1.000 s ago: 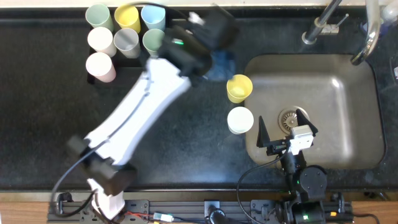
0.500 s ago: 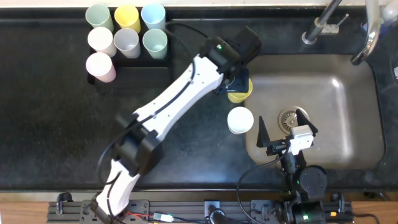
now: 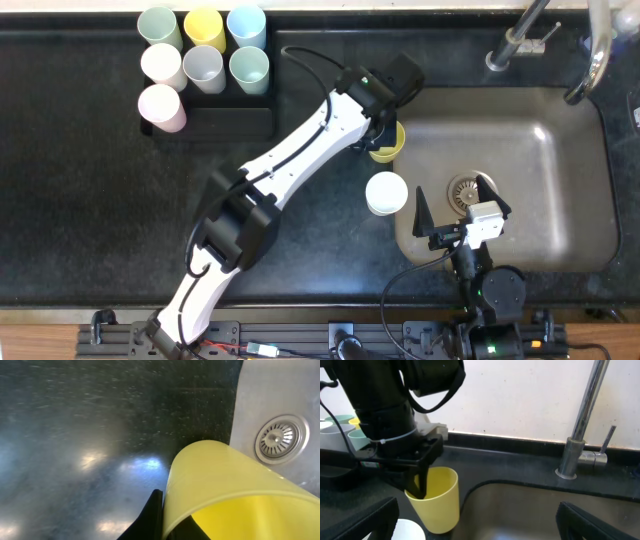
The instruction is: Store Cups
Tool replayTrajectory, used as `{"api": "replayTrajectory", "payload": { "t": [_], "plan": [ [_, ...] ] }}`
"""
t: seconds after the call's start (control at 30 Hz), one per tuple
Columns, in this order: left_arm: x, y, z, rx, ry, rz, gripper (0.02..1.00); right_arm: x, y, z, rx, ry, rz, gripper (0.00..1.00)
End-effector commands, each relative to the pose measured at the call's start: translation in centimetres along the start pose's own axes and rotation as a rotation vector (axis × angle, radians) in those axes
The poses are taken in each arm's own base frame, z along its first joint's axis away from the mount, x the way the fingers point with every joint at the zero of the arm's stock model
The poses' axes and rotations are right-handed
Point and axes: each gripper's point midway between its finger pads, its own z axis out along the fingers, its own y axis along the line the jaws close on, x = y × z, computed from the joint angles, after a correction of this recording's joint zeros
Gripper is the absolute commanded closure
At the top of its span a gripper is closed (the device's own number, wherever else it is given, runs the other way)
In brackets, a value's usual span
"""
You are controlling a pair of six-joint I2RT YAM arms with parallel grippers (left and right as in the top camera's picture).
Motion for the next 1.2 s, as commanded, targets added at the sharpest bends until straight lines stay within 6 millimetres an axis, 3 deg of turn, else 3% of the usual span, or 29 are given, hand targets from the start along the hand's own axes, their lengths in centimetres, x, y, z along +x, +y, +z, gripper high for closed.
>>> {"api": "replayTrajectory", "payload": {
  "t": [0.03,0.2,0.3,0.4,0.5,0.67,0.77,0.9,1.2],
  "plan": [
    [-5.5,4.4,-12.2,0.04,-0.291,-0.296,0.982,0.4,-0.1,0.0,0.006,0.001,0.004,0.003],
    [-6.4,14.0,-20.8,0.07,-0.386,-0.791,0.982,0.4,-0.1,0.0,0.006,0.001,0.005,0.003],
    [-4.7,19.8,-23.4,0.023,-0.381,-1.017,0.982,0.4,-0.1,0.0,0.005,0.001,0.004,0.003],
    [-2.9,24.4,-24.3,-0.048,-0.37,-1.162,0.982,0.4,-0.1,0.0,0.006,0.001,0.004,0.003],
    [-2.1,26.8,-23.4,-0.085,-0.344,-1.246,0.98,0.4,-0.1,0.0,0.006,0.001,0.004,0.003],
    [-2.7,29.2,-19.6,-0.117,-0.315,-1.311,0.982,0.4,-0.1,0.0,0.006,0.001,0.004,0.005],
    [-3.2,29.5,-17.2,-0.088,-0.292,-1.334,0.982,0.4,-0.1,0.0,0.006,0.001,0.004,0.005],
    [-2.5,29.8,-14.5,-0.095,-0.231,-1.353,0.982,0.4,-0.1,0.0,0.006,0.001,0.004,0.005],
    [-1.7,30.4,-11.3,-0.18,-0.151,-1.356,0.982,0.4,-0.1,0.0,0.006,0.001,0.005,0.003]
  ]
}}
